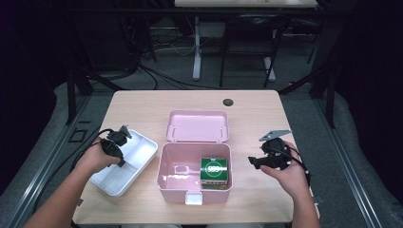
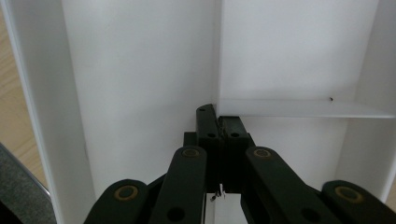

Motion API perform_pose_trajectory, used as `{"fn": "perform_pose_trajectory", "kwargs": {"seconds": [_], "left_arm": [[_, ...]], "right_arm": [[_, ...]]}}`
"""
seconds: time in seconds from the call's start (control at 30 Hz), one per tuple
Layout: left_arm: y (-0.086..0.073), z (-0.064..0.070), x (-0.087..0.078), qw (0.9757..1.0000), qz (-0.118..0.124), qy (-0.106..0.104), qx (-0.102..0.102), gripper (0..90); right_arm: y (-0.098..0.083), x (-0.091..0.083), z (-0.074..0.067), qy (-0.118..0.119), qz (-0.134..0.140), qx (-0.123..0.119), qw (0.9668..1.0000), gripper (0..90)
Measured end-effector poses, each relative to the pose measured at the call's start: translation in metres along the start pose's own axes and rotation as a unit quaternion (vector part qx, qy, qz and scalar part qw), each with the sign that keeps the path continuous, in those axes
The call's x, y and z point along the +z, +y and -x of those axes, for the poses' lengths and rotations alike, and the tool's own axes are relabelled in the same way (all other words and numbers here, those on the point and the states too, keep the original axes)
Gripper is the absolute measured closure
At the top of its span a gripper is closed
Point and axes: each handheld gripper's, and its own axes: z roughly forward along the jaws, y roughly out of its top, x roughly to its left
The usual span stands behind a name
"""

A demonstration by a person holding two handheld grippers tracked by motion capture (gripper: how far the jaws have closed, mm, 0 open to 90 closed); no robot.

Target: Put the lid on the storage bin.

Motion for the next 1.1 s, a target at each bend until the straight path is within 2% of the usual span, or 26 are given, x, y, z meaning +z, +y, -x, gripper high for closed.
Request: {"fn": "perform_pose_trajectory", "kwargs": {"seconds": [0.43,0.93,1.1], "left_arm": [[-0.001,0.004,-0.042,0.9999,0.011,0.006,0.012,89.4],[0.0,0.01,-0.073,0.9992,0.019,0.019,0.03,89.4],[0.002,0.014,-0.081,0.9978,0.013,0.027,0.058,89.4]], "right_arm": [[-0.001,0.0,0.001,-0.001,0.001,0.002,1.0,32.0],[-0.001,0.001,0.001,0.002,0.0,0.003,1.0,32.1],[-0.001,0.001,0.001,0.002,-0.002,0.005,1.0,32.0]]}}
